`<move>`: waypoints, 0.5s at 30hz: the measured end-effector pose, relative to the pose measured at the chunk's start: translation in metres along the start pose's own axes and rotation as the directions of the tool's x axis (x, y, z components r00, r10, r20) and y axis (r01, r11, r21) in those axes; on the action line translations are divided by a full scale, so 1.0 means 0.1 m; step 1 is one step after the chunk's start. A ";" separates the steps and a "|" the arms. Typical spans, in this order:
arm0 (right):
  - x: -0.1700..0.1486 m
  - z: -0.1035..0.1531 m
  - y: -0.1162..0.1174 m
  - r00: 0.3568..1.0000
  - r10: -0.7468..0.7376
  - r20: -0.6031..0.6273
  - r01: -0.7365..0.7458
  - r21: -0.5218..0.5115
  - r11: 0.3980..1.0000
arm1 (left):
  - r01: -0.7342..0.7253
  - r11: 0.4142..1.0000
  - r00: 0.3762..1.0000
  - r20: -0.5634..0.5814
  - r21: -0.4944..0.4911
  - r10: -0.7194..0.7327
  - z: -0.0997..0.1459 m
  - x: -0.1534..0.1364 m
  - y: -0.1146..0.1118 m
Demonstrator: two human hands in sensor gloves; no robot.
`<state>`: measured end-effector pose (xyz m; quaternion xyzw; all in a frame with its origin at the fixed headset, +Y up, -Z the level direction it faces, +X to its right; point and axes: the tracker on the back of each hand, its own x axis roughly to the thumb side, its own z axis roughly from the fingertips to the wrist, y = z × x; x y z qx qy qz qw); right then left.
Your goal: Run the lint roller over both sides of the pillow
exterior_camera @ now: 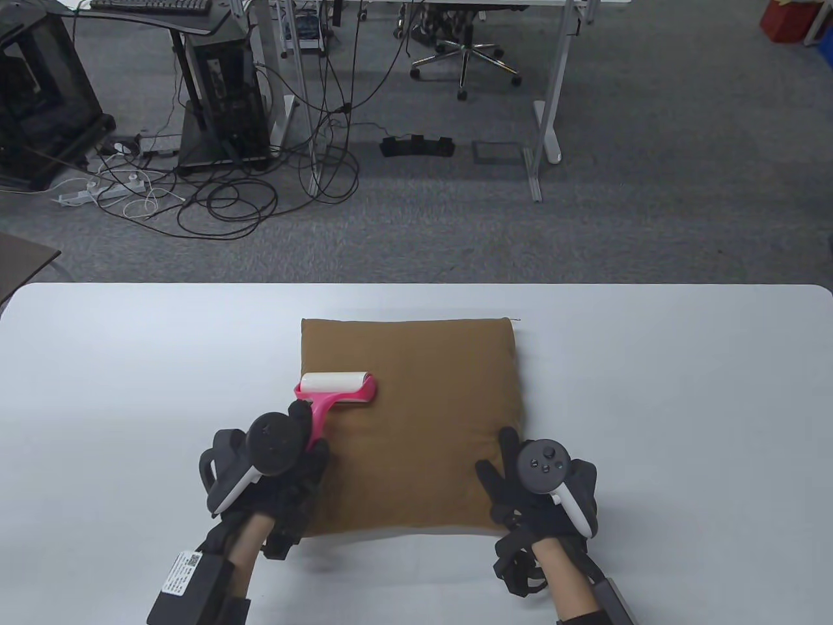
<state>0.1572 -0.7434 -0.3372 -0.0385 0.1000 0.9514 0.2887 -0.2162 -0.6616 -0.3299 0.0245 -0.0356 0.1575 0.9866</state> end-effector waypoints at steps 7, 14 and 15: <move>0.00 0.01 0.00 1.000 0.003 0.002 -0.003 0.000 1.000 | 0.015 0.997 1.000 0.005 -0.076 -0.015 0.42 -0.08 0.15; -0.02 0.02 0.02 1.000 0.001 0.002 -0.001 -0.001 1.000 | -0.091 0.995 0.996 0.004 -0.027 0.092 0.69 -0.13 0.19; -0.02 0.02 0.02 1.000 0.001 0.002 -0.001 -0.001 1.000 | -0.119 0.993 0.993 0.004 -0.013 0.119 0.71 -0.14 0.21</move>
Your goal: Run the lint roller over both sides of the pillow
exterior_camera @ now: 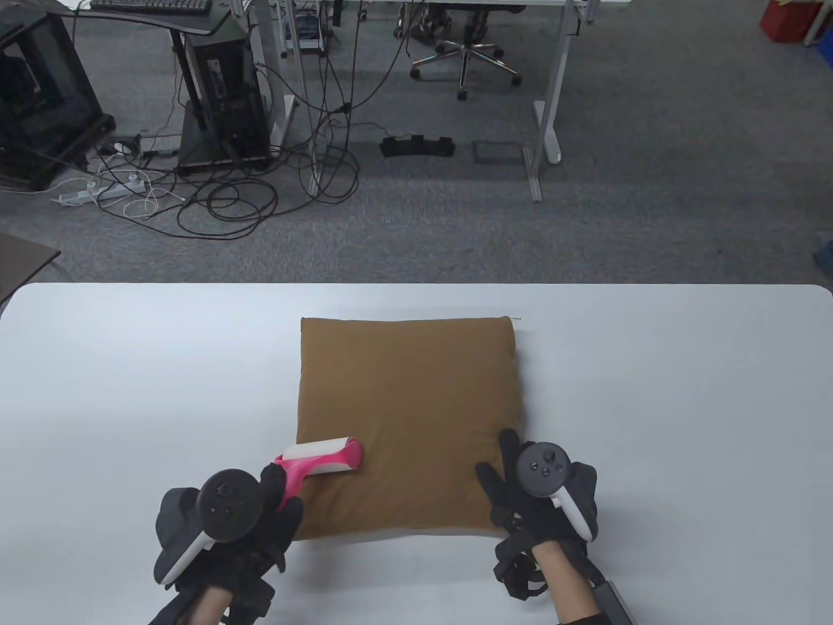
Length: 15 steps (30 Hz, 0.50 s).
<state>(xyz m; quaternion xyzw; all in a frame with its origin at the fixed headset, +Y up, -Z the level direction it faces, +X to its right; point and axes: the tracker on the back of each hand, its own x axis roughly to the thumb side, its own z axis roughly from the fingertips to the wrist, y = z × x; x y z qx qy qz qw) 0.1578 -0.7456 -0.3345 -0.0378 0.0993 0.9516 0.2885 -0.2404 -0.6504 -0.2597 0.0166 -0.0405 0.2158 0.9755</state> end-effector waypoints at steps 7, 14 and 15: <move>0.00 0.00 0.00 1.000 0.000 -0.001 0.000 0.000 1.000 | -0.053 0.999 0.993 0.102 -0.014 0.054 0.19 0.33 0.14; -0.01 0.00 0.01 1.000 0.005 0.000 -0.005 -0.003 1.000 | 0.060 0.998 0.993 0.104 0.000 -0.059 0.06 0.58 -0.24; -0.01 0.00 0.01 1.000 0.005 0.000 -0.005 -0.003 1.000 | 0.077 0.997 0.992 0.103 0.010 -0.078 0.03 0.61 -0.26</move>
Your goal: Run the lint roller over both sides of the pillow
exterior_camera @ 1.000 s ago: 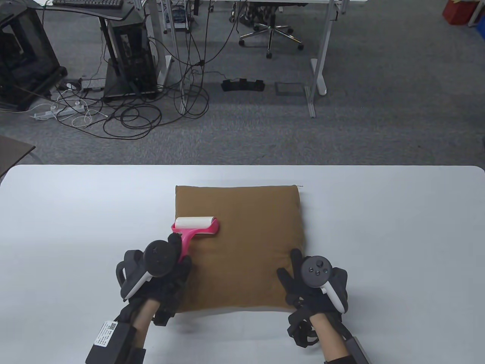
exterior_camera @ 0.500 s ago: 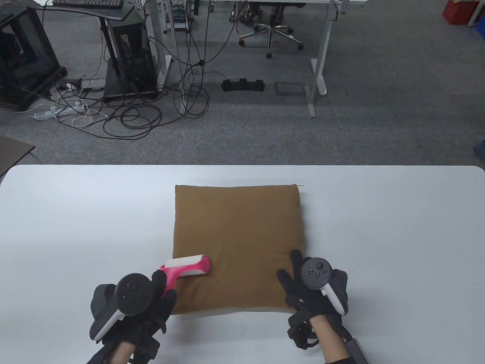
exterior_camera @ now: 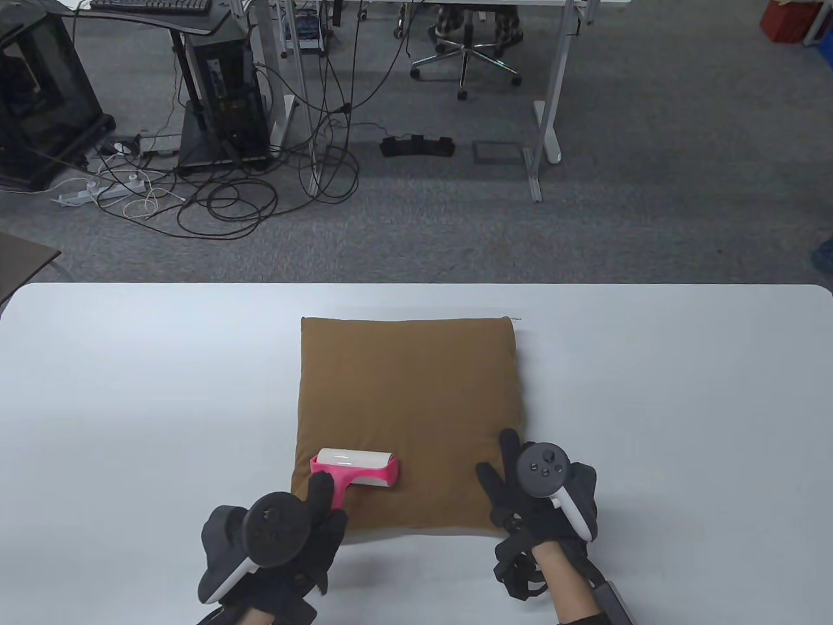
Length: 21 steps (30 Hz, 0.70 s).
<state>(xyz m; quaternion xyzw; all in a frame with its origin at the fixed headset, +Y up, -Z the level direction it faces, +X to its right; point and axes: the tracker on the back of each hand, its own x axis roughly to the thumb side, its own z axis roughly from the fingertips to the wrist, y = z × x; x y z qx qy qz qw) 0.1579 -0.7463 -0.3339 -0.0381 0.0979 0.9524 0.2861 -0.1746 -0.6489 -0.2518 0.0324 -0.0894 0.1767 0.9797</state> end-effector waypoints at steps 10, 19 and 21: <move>0.01 0.00 0.02 1.000 0.019 0.000 -0.019 -0.009 1.000 | 0.224 0.975 0.972 -0.076 0.000 -0.224 -0.62 0.35 -0.05; 0.03 0.00 0.02 1.000 0.028 0.000 -0.028 -0.013 1.000 | 0.146 0.979 0.955 -0.238 -0.140 -0.176 -1.24 0.20 -0.15; 0.03 -0.01 0.02 0.999 0.032 -0.001 -0.032 -0.013 0.999 | 0.098 0.981 0.949 -0.280 -0.166 -0.142 -1.35 0.15 -0.17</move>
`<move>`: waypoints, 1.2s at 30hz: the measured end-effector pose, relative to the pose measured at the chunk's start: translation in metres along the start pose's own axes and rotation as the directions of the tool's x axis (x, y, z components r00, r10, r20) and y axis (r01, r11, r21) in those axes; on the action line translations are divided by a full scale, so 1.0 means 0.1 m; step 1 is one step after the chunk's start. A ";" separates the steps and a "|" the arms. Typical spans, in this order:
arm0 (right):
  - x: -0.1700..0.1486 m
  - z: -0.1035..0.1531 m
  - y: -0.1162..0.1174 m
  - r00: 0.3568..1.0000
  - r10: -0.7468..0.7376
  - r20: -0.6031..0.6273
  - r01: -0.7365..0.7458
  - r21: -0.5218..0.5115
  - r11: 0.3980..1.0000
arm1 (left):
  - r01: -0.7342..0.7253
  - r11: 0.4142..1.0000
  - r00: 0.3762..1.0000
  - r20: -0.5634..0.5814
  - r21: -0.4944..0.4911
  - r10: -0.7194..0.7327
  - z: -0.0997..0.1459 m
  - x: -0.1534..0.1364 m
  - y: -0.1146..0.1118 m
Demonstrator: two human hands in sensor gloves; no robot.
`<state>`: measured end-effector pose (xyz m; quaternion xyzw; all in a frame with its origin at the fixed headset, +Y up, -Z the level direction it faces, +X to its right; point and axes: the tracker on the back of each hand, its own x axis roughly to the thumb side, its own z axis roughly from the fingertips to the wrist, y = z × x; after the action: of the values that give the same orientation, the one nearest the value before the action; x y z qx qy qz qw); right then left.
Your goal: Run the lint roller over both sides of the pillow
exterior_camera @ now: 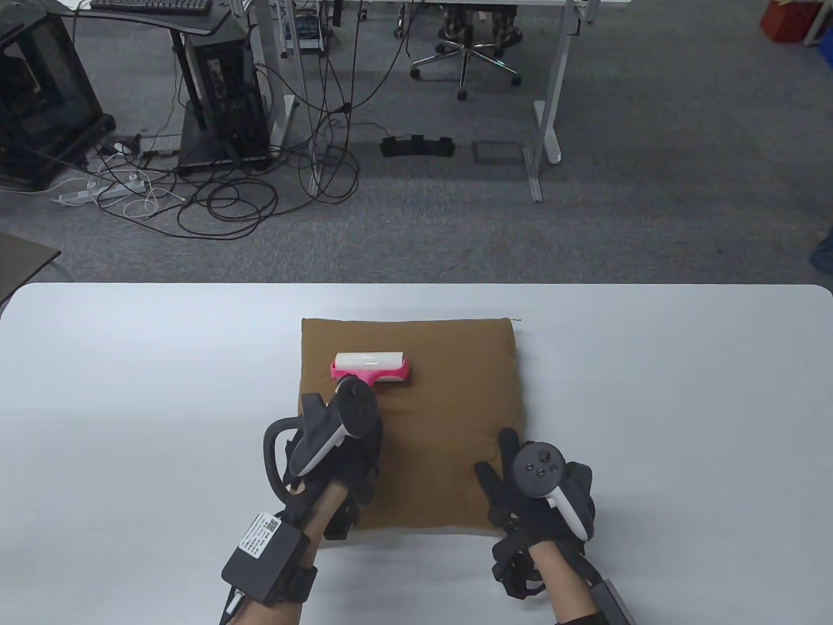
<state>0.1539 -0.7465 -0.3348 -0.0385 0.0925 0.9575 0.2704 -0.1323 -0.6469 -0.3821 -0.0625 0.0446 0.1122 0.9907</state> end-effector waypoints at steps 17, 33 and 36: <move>0.02 -0.02 0.01 1.000 0.012 0.000 -0.012 -0.001 1.000 | -0.089 0.995 0.996 -0.005 0.048 0.089 -0.10 -0.01 -0.03; -0.01 0.00 0.00 1.000 0.002 -0.002 -0.002 0.009 1.000 | 0.016 0.986 0.977 0.206 0.165 -0.050 0.62 -0.44 0.18; -0.02 0.01 0.01 1.000 0.002 -0.004 -0.002 0.010 1.000 | -0.023 0.989 0.968 0.251 0.146 -0.015 0.77 -0.58 0.11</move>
<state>0.1551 -0.7482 -0.3339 -0.0388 0.0978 0.9573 0.2693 -0.1852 -0.6382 -0.3017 0.0257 -0.0731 0.1175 0.9900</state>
